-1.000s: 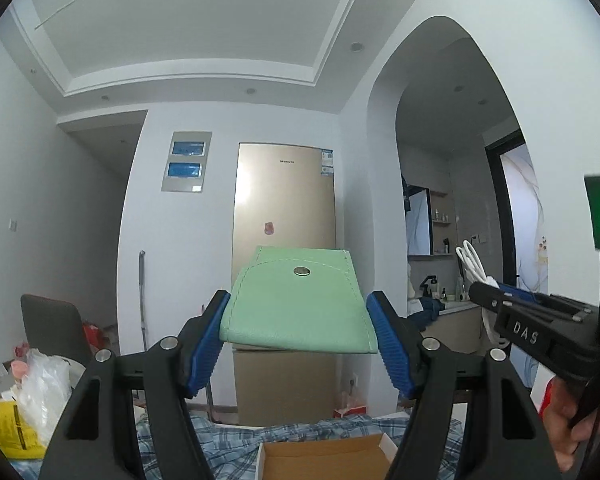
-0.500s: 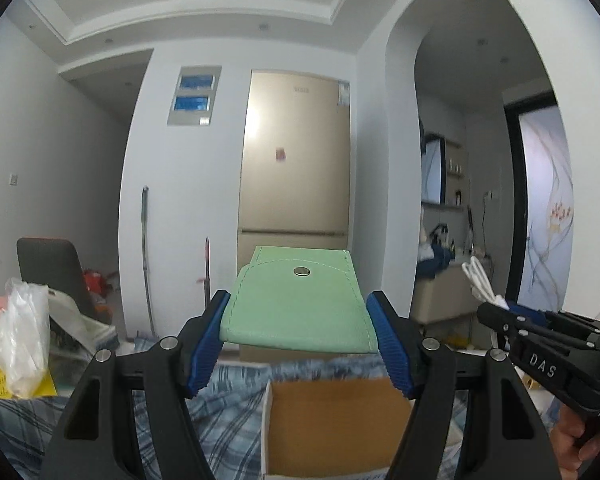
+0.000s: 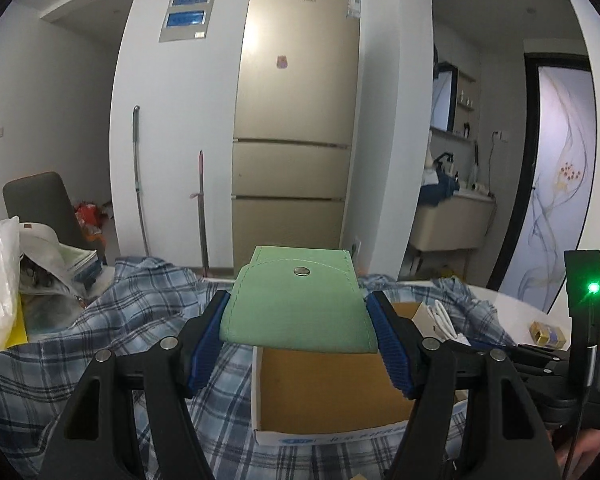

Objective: Organize soft objects
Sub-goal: 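Carry the cable with the right gripper while the left gripper carries the pouch over the box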

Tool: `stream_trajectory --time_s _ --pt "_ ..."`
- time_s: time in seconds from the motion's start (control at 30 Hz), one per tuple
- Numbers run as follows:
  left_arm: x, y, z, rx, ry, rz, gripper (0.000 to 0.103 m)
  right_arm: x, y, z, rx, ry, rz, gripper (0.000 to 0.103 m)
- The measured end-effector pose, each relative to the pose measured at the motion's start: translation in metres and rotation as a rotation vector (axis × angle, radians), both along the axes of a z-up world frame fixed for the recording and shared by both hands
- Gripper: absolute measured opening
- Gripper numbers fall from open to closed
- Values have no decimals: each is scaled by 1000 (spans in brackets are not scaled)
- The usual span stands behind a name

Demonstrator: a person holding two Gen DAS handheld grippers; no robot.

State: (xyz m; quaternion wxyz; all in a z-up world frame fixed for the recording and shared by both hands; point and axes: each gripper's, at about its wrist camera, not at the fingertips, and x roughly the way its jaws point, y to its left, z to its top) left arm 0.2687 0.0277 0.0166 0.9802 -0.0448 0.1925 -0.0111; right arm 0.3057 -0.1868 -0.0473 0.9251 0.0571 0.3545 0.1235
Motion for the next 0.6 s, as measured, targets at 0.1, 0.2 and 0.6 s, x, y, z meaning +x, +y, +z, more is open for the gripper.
stream_trajectory --time_s 0.1,0.2,0.6 --pt "2 0 -4 0 26 6 71 0 -6 -6 25 10 -1 21" --pt "4 -1 -8 4 46 6 71 2 -5 -8 11 11 -7 21" --pt "4 -1 -9 12 50 6 71 13 1 -15 -10 32 -22 21"
